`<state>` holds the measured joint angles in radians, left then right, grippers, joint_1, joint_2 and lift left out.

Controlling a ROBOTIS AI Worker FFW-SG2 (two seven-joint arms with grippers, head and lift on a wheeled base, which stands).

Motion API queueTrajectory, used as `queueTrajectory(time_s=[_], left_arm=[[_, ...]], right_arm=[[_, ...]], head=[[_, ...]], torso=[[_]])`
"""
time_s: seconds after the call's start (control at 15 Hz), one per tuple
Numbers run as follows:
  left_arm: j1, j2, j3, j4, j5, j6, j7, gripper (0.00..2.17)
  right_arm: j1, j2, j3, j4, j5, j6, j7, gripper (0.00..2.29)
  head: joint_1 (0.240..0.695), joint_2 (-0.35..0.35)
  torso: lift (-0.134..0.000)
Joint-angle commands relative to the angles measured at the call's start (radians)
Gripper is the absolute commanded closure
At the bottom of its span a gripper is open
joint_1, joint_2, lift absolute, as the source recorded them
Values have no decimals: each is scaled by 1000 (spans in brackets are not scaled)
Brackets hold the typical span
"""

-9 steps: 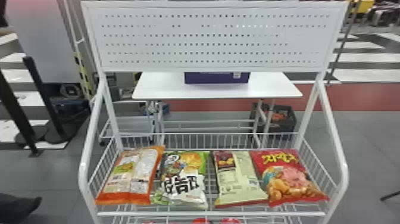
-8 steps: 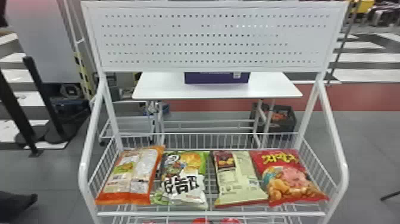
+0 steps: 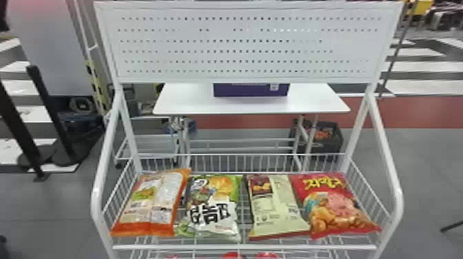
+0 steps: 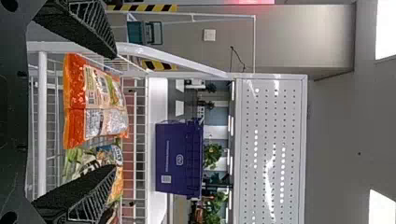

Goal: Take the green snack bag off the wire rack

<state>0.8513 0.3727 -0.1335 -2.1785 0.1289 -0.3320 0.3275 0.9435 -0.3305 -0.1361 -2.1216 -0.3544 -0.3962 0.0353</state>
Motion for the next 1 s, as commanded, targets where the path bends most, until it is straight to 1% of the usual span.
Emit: queueTrajectory(time_s=[0.0,0.13,0.27,0.33,0.4,0.53,0.73,0.8,0.93], left_arm=[[-5,-2,-3,2,0,3,-7,43],[-75,-6,-48,45,5,31,-15,43],[-209,-8,-147,144,-3,43,-7,43],[-279,-17,-192,186,2,89,-2,43],[-336,-31,-225,218,-2,144,-1,43],[-456,-72,-275,295,3,239,1,43],[-595,-137,-328,413,0,322,-4,43],[-635,-152,-337,454,0,347,-5,43],[-706,-169,-351,529,8,347,-5,43]], right_arm=[[-2,2,0,0,0,0,0,171],[-6,2,4,3,0,0,2,171],[-11,4,13,5,3,0,2,171],[-11,5,16,5,6,0,2,171],[-11,5,18,5,6,0,2,171],[-11,5,16,8,6,0,2,171],[-14,8,20,15,8,0,2,171],[-15,10,21,17,9,0,2,171],[-19,11,24,19,12,0,2,171]], head=[[499,0],[499,0],[499,0],[499,0],[499,0],[499,0],[499,0],[499,0],[499,0]], torso=[[0],[0],[0],[0],[0],[0],[0],[0],[0]])
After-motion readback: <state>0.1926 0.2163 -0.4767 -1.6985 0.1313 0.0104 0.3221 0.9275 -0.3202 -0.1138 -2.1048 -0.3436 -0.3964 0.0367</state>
